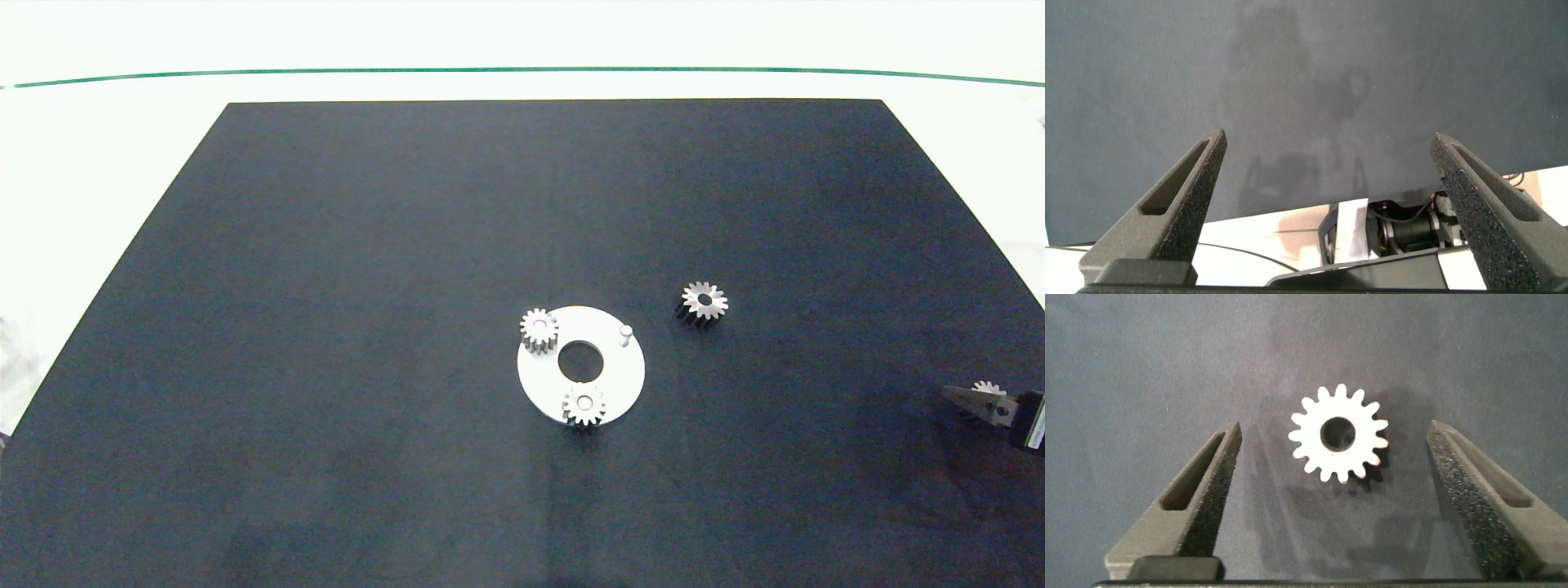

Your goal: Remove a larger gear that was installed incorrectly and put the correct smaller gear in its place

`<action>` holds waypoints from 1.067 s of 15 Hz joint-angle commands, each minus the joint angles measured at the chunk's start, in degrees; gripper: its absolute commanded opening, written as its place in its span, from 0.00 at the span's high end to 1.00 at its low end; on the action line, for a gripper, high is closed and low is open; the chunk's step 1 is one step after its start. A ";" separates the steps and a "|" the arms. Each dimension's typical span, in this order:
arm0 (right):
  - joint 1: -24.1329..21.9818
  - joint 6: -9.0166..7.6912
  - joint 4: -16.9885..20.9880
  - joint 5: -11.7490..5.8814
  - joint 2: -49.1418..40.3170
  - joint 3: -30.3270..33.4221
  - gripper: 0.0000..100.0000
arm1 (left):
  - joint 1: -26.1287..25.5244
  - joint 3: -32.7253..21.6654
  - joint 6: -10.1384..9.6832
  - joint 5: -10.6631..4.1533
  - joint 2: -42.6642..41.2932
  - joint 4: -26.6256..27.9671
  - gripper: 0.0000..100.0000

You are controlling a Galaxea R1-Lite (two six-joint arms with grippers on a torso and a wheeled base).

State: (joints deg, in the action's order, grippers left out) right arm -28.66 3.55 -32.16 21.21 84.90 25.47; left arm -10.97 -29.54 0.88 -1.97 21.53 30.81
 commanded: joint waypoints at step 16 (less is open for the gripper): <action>-0.78 -0.21 -2.82 0.32 1.59 -0.86 0.45 | -0.01 0.09 0.00 -0.05 -0.70 0.22 0.00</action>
State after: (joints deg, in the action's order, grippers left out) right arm -29.38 3.38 -34.58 21.41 85.91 24.70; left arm -11.00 -29.44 0.88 -2.00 20.88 30.84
